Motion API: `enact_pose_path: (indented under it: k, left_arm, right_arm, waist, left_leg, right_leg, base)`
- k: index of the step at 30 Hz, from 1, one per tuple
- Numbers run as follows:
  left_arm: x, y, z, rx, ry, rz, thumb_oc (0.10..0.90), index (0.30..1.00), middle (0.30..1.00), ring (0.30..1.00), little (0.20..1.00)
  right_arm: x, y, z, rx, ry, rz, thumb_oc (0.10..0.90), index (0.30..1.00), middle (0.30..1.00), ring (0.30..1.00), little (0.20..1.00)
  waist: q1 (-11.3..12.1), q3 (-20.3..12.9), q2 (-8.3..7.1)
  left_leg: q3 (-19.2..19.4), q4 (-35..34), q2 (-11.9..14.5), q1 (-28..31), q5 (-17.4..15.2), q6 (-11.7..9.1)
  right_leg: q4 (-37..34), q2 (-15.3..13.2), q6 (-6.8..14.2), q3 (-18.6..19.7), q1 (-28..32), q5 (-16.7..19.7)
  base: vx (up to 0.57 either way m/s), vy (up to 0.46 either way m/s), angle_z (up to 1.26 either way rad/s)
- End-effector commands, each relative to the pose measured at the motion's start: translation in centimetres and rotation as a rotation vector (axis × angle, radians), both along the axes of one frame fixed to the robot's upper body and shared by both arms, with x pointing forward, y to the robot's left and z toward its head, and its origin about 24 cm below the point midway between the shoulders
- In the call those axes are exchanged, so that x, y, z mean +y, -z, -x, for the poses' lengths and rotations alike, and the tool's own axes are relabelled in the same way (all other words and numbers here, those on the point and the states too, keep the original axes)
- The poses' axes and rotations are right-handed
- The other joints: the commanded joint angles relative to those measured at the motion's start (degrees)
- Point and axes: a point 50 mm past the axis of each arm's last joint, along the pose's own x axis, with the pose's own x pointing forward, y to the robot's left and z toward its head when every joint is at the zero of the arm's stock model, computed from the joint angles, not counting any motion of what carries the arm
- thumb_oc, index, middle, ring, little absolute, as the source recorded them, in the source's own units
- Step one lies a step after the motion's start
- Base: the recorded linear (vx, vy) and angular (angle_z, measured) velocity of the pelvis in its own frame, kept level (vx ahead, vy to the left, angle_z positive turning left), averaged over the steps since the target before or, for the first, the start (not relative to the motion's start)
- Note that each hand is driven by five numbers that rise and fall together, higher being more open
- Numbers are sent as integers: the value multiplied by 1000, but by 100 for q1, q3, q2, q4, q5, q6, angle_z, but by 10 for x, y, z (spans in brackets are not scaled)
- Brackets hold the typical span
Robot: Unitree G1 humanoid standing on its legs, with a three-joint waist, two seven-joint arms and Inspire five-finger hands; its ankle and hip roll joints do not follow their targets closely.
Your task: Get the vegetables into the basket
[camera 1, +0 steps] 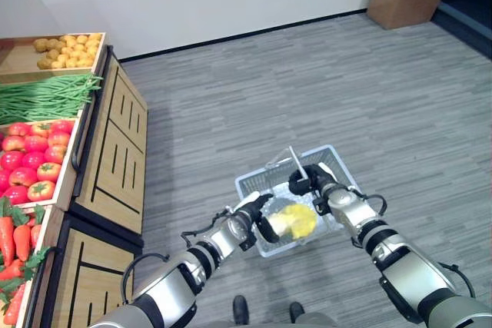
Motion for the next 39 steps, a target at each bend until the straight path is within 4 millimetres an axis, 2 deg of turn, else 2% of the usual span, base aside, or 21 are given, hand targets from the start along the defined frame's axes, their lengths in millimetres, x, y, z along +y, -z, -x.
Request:
enact_pose_path:
  k: [1, 6, 8, 9, 10, 11, 12, 13, 14, 15, 18, 20, 21, 23, 24, 27, 29, 30, 32, 33, 39]
  left_arm:
    - [-29, -49, -38, -228, 104, -36, 900, 1000, 1000, 1000, 1000]
    - [-25, -53, -41, -241, 116, -44, 900, 1000, 1000, 1000, 1000]
    - [-19, -59, -45, -260, 117, -30, 900, 1000, 1000, 1000, 1000]
    - [-8, -69, -50, -280, 116, 9, 900, 1000, 1000, 1000, 1000]
    - [-3, -73, -51, -289, 108, 33, 900, 1000, 1000, 1000, 1000]
    - [-3, -73, -51, -288, 108, 32, 900, 1000, 1000, 1000, 1000]
    - [8, -83, -50, -311, 120, 86, 900, 1000, 1000, 1000, 1000]
    - [14, -89, -51, -329, 106, 117, 900, 1000, 1000, 1000, 1000]
    - [14, -89, -51, -328, 106, 116, 900, 1000, 1000, 1000, 1000]
    - [28, -92, -47, -333, 91, 150, 900, 1000, 1000, 1000, 1000]
    - [50, -94, -40, -336, 47, 197, 900, 1000, 1000, 1000, 1000]
    - [55, -89, -36, -316, 39, 198, 900, 1000, 1000, 1000, 1000]
    - [72, -79, -28, -284, -2, 191, 900, 1000, 1000, 1000, 1000]
    - [88, -64, -17, -224, -65, 208, 900, 1000, 1000, 1000, 1000]
    - [88, -64, -16, -223, -65, 208, 900, 1000, 1000, 1000, 1000]
    - [112, -25, 11, -67, -197, 218, 900, 1000, 1000, 1000, 1000]
    - [121, -8, 24, -7, -250, 199, 900, 1000, 1000, 1000, 1000]
    - [121, -7, 25, -6, -249, 198, 900, 1000, 1000, 1000, 1000]
    - [136, 20, 46, 86, -332, 131, 900, 1000, 1000, 1000, 1000]
    - [136, 20, 46, 86, -332, 132, 900, 1000, 1000, 1000, 1000]
    - [162, 85, 111, 369, -503, -100, 900, 1000, 1000, 1000, 1000]
  right_arm:
    - [39, -110, -60, -405, -98, -87, 400, 300, 300, 300, 300]
    - [29, -105, -57, -395, -77, -80, 400, 300, 300, 300, 300]
    - [13, -101, -55, -386, -42, -65, 400, 300, 300, 300, 300]
    - [-9, -96, -50, -372, 4, -41, 400, 300, 300, 300, 300]
    - [-20, -91, -46, -356, 26, -34, 400, 300, 300, 300, 300]
    - [-20, -91, -46, -355, 26, -34, 400, 300, 300, 300, 300]
    - [-44, -82, -36, -329, 83, -25, 400, 300, 300, 300, 300]
    - [-53, -77, -30, -319, 106, -36, 400, 300, 300, 300, 300]
    - [-53, -76, -30, -317, 106, -36, 400, 300, 300, 300, 300]
    - [-78, -58, -13, -262, 187, -50, 400, 300, 300, 300, 300]
    - [-108, -34, 13, -181, 275, -23, 400, 300, 300, 300, 300]
    - [-115, -27, 21, -154, 296, -18, 400, 300, 300, 300, 300]
    - [-132, -12, 41, -96, 353, -17, 400, 300, 300, 300, 300]
    - [-145, 2, 61, -39, 412, -19, 400, 300, 300, 300, 300]
    - [-145, 3, 61, -38, 412, -19, 400, 300, 300, 300, 300]
    - [-159, 29, 96, 63, 497, -29, 400, 300, 300, 300, 300]
    - [-159, 41, 113, 106, 522, -38, 400, 300, 300, 300, 300]
    - [-159, 42, 113, 107, 522, -38, 400, 300, 300, 300, 300]
    - [-158, 61, 139, 185, 567, -48, 400, 300, 300, 300, 300]
    - [-158, 61, 139, 185, 567, -48, 400, 300, 300, 300, 300]
    - [-139, 100, 180, 350, 622, -113, 400, 300, 300, 300, 300]
  waist:
    - [87, -167, -111]
    - [98, -185, -112]
    - [109, -197, -106]
    - [150, -207, -108]
    - [173, -210, -113]
    - [173, -212, -117]
    - [232, -223, -120]
    - [266, -220, -123]
    - [266, -226, -128]
    - [330, -231, -151]
    - [424, -242, -187]
    - [437, -245, -199]
    - [483, -245, -223]
    - [501, -243, -238]
    - [500, -251, -239]
    - [499, -266, -247]
    - [483, -275, -253]
    - [482, -281, -253]
    - [470, -288, -269]
    - [469, -291, -268]
    - [430, -303, -279]
  left_leg:
    - [5, 24, 43, 560, -868, -261]
    - [-3, 24, 43, 579, -878, -260]
    - [-8, 24, 41, 588, -889, -259]
    - [-29, 24, 41, 599, -894, -256]
    - [-40, 24, 42, 606, -893, -256]
    - [-41, 24, 41, 608, -893, -256]
    - [-84, 24, 42, 622, -898, -256]
    - [-107, 24, 41, 625, -899, -255]
    - [-109, 24, 40, 627, -899, -255]
    - [-142, 24, 39, 612, -852, -256]
    - [-199, 24, 38, 617, -844, -260]
    - [-218, 24, 38, 657, -892, -261]
    - [-256, 24, 42, 668, -891, -259]
    - [-281, 24, 43, 667, -894, -258]
    - [-283, 24, 43, 668, -895, -258]
    - [-301, 24, 44, 701, -910, -253]
    - [-307, 24, 44, 714, -920, -251]
    - [-308, 24, 44, 715, -920, -251]
    - [-307, 24, 46, 724, -932, -245]
    - [-308, 24, 45, 724, -933, -245]
    - [-271, 24, 56, 729, -941, -240]
  right_leg:
    - [5, -131, 109, -339, 54, -305]
    - [5, -128, 115, -363, 78, -316]
    - [5, -131, 122, -374, 86, -317]
    - [5, -132, 128, -396, 103, -323]
    - [5, -139, 130, -419, 121, -326]
    - [5, -139, 130, -420, 124, -327]
    - [5, -144, 131, -454, 152, -336]
    - [5, -148, 131, -473, 162, -338]
    - [5, -148, 131, -475, 165, -339]
    - [5, -148, 127, -524, 165, -305]
    - [5, -150, 119, -588, 197, -324]
    - [5, -153, 121, -613, 244, -374]
    - [5, -146, 113, -650, 270, -391]
    - [5, -143, 107, -671, 284, -407]
    - [5, -143, 107, -673, 286, -409]
    - [5, -136, 93, -683, 333, -442]
    - [5, -136, 85, -687, 347, -456]
    - [5, -136, 85, -689, 348, -457]
    - [5, -133, 80, -685, 353, -469]
    - [5, -133, 80, -686, 354, -470]
    - [5, -124, 65, -666, 340, -484]
  base:
    - [0, 0, 0]
    - [0, 0, 0]
    - [0, 0, 0]
    - [0, 0, 0]
    - [0, 0, 0]
    - [-2, -6, 8]
    - [-8, -7, 9]
    - [-8, -7, 9]
    - [-31, -7, 8]
    - [-5, -9, 10]
    - [-13, -13, 11]
    - [30, -14, 5]
    - [4, -19, 9]
    - [-3, -14, 11]
    - [0, -7, 12]
    - [26, -7, 5]
    - [0, 0, 0]
    - [0, 0, 0]
    - [0, 0, 0]
    - [0, 0, 0]
    - [1, -2, -1]
